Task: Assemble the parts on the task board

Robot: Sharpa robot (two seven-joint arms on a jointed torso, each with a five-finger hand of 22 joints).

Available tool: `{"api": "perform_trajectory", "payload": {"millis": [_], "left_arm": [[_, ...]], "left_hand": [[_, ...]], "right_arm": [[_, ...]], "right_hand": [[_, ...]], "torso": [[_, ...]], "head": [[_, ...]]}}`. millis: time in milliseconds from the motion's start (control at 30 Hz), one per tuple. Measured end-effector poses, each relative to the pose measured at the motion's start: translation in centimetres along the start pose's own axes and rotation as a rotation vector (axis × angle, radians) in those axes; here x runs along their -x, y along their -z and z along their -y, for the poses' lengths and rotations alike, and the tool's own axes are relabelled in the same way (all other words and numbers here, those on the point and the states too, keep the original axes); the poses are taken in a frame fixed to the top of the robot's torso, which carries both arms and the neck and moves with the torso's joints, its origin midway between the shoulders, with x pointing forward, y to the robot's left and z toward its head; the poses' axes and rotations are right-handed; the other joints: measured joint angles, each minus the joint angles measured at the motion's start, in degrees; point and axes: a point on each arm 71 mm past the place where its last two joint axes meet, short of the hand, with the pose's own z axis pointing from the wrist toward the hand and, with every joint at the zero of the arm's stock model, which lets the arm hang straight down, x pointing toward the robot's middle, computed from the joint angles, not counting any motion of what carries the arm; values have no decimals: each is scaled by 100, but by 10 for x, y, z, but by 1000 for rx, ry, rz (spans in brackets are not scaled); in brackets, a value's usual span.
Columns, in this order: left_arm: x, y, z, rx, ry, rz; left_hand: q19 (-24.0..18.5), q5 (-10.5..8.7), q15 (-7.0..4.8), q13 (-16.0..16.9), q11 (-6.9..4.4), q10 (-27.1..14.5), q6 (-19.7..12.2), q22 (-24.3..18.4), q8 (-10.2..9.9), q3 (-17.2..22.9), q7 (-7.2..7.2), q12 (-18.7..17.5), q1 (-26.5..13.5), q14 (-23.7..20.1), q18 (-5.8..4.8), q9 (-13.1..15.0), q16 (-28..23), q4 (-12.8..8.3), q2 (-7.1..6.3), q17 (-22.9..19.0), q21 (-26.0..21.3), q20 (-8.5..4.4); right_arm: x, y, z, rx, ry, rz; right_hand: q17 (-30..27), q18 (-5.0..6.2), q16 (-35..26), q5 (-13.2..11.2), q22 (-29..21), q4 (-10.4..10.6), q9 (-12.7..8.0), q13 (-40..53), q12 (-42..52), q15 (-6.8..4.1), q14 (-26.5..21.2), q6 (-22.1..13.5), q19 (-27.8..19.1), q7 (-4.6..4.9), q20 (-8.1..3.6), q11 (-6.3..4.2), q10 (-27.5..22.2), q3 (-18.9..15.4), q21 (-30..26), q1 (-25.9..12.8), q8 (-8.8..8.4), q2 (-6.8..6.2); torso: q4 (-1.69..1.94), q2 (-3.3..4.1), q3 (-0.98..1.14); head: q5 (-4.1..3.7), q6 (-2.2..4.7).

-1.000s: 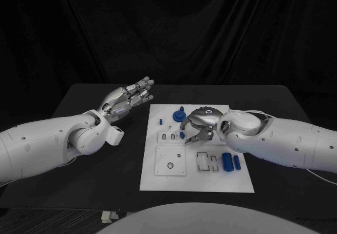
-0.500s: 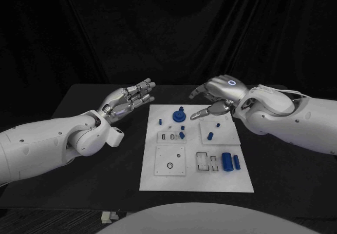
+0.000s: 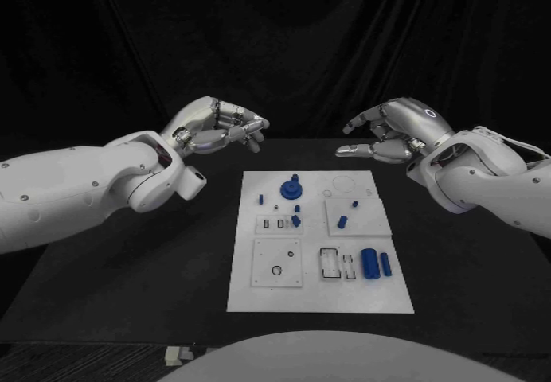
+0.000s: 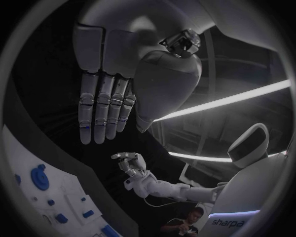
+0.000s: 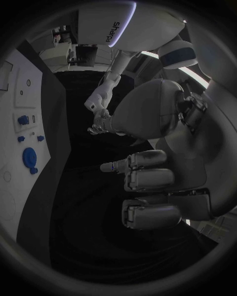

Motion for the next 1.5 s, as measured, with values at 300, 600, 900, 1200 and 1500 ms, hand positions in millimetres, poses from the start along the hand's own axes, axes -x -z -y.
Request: {"api": "perform_trajectory", "payload": {"millis": [300, 600, 900, 1200, 1500], "left_arm": [[-28, -54, 20, 227, -300, -370], [-74, -84, 19, 574, -535, -730], [-92, -109, 16, 771, -600, -850], [-97, -124, 14, 850, -601, -889], [-97, -123, 0, 911, -579, -907]], "left_hand": [[2828, -845, -526, 4358, -436, 2677, -54, 5793, 1553, -966, -335, 4471, -1458, 2784, -604, 1218, 4773, 122, 107, 5383, 4861, -610], [3261, -845, -515, 4685, -432, 2702, -193, 6242, 1179, -1444, -256, 5934, -2051, 2795, -767, 1427, 4777, 137, 504, 5399, 5677, -593], [3259, -758, -485, 4685, -404, 2673, 93, 6241, 524, -1486, -226, 5934, -2009, 2825, -766, 1058, 4777, 106, 697, 5399, 5725, -508], [3259, -511, -485, 4685, -411, 2666, 525, 6240, 284, -1303, -316, 5934, -1872, 2825, -765, 902, 4777, 36, 766, 5398, 5724, -508], [3265, -370, -589, 4686, -524, 2663, 856, 6240, 108, -1089, -397, 5933, -1674, 2823, -765, 825, 4777, -99, 651, 5398, 5723, -582]], "right_arm": [[-12, 18, 14, -75, -57, -23], [-25, 28, 18, -114, -93, -86], [-29, 32, 15, -125, -115, -125], [-30, 33, 12, -126, -120, -133], [-31, 31, 8, -114, -125, -129]], "right_hand": [[0, 0, 0, 91, 0, 0, 31, 0, 0, 46, 4, 20, 21, 20, 21, 22, -22, 0, 0, 171, 21, 428], [0, 0, 0, 455, -1, -32, 48, 0, 0, 58, 17, 20, 0, 20, 41, 41, -2, -49, 0, 460, 21, 623], [0, 0, 0, 741, 4, -39, 53, 4, 0, 62, 21, 20, 1, 20, 41, 41, -1, -74, -23, 695, 20, 693], [0, 0, 0, 850, 3, -33, 60, 4, 0, 62, 21, 20, 1, 20, 41, 41, -1, -114, -23, 787, 20, 736], [0, 0, 0, 960, 3, -32, 60, 3, 0, 62, 21, -1, 1, 42, 41, 41, -1, -145, -56, 893, 20, 755]], "torso": [[-14, -2, 20], [-75, -12, 96], [-104, -25, 142], [-109, -29, 151], [-107, -29, 149]], "head": [[-34, 0], [3, 0], [8, 0], [15, 0], [155, 0]]}}
